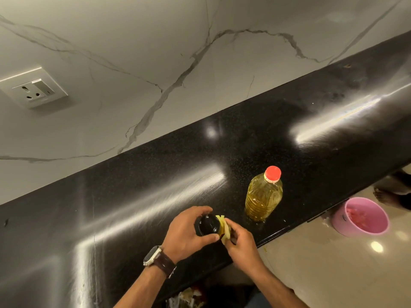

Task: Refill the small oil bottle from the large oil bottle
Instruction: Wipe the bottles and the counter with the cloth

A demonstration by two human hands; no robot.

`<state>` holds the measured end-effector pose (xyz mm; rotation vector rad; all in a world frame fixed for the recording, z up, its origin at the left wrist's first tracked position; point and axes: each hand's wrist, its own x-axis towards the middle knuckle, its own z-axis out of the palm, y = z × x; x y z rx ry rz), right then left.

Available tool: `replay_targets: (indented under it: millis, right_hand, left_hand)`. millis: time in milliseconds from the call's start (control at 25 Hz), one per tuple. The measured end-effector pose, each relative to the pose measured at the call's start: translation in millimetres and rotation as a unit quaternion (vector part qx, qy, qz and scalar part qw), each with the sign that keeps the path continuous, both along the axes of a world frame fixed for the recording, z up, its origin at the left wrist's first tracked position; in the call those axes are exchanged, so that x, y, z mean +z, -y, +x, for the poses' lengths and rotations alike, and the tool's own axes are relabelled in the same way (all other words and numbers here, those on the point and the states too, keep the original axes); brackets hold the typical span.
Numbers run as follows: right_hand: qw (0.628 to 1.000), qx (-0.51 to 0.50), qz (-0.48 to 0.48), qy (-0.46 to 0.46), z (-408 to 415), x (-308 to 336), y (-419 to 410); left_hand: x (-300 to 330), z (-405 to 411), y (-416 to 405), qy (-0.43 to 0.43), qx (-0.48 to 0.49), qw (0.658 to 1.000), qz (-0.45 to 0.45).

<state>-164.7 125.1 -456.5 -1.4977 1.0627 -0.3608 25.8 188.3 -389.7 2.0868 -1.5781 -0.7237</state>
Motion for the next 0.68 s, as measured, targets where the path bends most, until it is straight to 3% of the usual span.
replay_targets:
  millis: [120,240,480,600,680]
  right_hand:
    - [0.997,-0.053,0.044,0.020,-3.3,-0.6,2.7]
    - [0.993,-0.087,0.076,0.040,-6.3,2.0,2.0]
    - [0.982,-0.137,0.095,0.087,-4.8,12.8,-3.8]
    - [0.988,-0.088,0.058,0.111,-5.0,19.1,-12.4]
    - [0.991,-0.054,0.016,0.124,-4.9,20.5,-19.4]
  left_hand:
    - [0.3,-6.5,4.4,0.138,-0.006,0.990,0.005]
    - [4.2,-3.8,11.0,0.187,-0.052,0.981,0.001]
    - [18.2,17.5,26.7,0.183,-0.208,0.960,0.040]
    - [15.6,20.4,16.4,0.140,-0.179,0.973,0.042]
    - [12.0,20.1,1.5,0.021,-0.086,0.996,0.023]
